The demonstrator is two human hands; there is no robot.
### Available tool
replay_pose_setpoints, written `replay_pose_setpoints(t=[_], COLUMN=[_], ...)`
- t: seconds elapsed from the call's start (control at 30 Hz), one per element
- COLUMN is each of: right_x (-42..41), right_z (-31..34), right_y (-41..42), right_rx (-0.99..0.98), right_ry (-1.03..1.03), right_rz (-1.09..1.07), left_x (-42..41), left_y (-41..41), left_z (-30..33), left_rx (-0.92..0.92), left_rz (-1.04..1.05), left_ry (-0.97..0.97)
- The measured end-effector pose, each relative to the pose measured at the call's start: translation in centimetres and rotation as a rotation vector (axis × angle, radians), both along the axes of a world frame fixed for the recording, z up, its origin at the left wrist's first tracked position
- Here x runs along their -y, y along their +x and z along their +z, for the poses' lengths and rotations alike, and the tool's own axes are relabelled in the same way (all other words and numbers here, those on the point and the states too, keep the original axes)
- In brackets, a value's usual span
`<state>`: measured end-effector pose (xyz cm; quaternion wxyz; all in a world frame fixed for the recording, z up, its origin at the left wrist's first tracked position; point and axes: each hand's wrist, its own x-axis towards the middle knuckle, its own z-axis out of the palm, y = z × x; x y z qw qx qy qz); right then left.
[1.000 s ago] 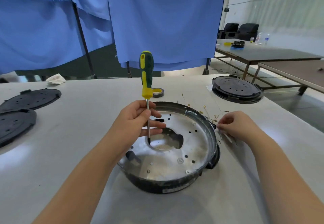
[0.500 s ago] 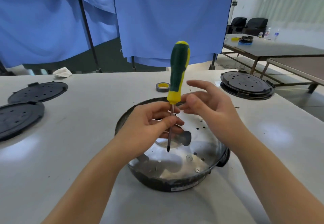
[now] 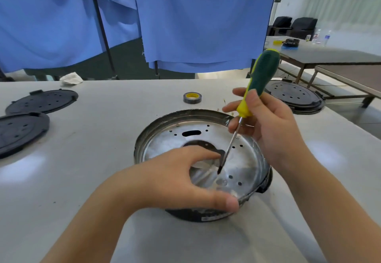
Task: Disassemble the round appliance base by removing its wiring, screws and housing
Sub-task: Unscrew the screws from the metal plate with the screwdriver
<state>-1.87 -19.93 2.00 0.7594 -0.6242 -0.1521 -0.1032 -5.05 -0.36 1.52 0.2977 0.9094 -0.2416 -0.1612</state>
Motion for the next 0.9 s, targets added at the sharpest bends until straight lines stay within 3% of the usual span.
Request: replay_pose_setpoints(t=[0.1, 0.9], right_x=[0.6, -1.5], right_z=[0.1, -1.0], right_y=[0.2, -0.8], right_rx=[-0.033, 0.006], right_ry=[0.039, -0.122], right_rz=[0.032, 0.115], left_x=[0.1, -3.2], left_y=[-0.2, 1.9], left_z=[-0.4, 0.0], left_rx=[-0.028, -0.083], left_rz=[-0.009, -0.020], left_ry=[0.129, 0.083])
